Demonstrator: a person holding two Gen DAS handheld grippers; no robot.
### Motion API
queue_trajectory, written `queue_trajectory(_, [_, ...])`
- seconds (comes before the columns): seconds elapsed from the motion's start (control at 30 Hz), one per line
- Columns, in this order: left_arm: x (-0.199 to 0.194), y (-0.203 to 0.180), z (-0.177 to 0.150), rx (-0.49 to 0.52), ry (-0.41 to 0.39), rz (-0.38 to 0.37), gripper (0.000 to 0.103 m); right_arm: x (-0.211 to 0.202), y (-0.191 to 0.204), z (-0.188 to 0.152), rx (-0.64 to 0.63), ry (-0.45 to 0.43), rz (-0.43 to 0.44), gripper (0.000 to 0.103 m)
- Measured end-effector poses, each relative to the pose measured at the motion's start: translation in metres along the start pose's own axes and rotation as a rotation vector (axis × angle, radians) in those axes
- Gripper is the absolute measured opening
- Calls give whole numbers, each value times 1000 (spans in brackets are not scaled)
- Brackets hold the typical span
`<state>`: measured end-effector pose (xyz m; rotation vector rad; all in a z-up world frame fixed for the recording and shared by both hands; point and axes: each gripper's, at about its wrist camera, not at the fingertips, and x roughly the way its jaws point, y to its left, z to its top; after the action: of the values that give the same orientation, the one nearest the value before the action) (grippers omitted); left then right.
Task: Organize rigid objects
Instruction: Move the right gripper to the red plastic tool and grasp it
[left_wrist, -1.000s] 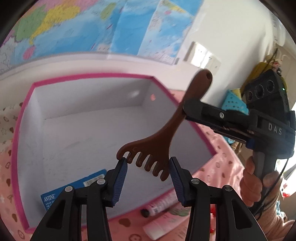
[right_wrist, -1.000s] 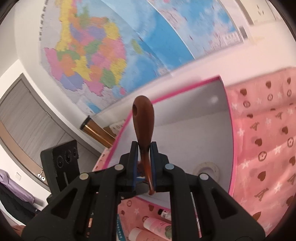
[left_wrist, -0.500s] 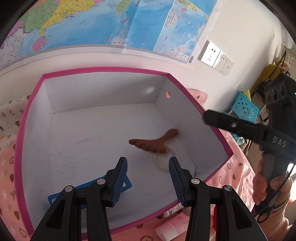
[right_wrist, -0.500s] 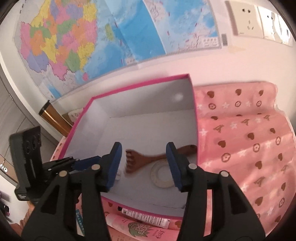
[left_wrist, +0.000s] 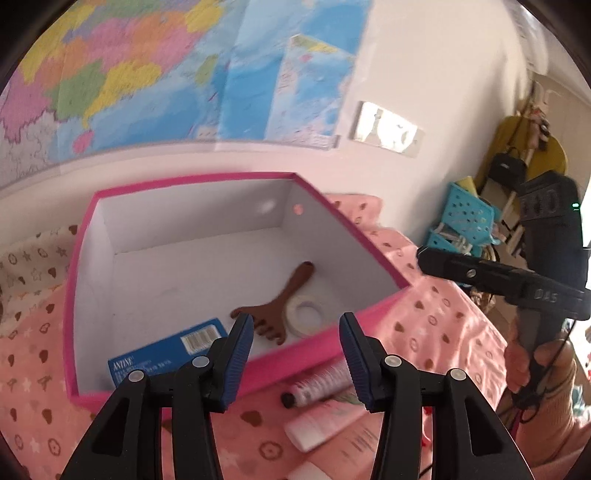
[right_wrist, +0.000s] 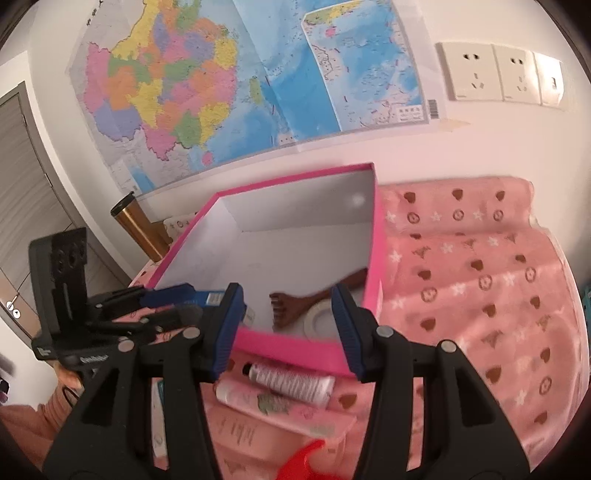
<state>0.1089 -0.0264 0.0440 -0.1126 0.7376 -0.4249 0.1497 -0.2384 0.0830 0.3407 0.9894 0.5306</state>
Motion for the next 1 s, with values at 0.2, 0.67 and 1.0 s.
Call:
queue_trajectory(0.2, [-13,-35,-21,75,-8,-48,51,-14,-13,-40,30,50,-10,52])
queue_trajectory(0.67, [20,-90,-86,116,201,-219,52,-31,-48,-122,139,168,-108,52])
queue_trajectory(1.0, [46,-99,-100,73,295,-260,52,-33,-41,-145,146,183,-101,52])
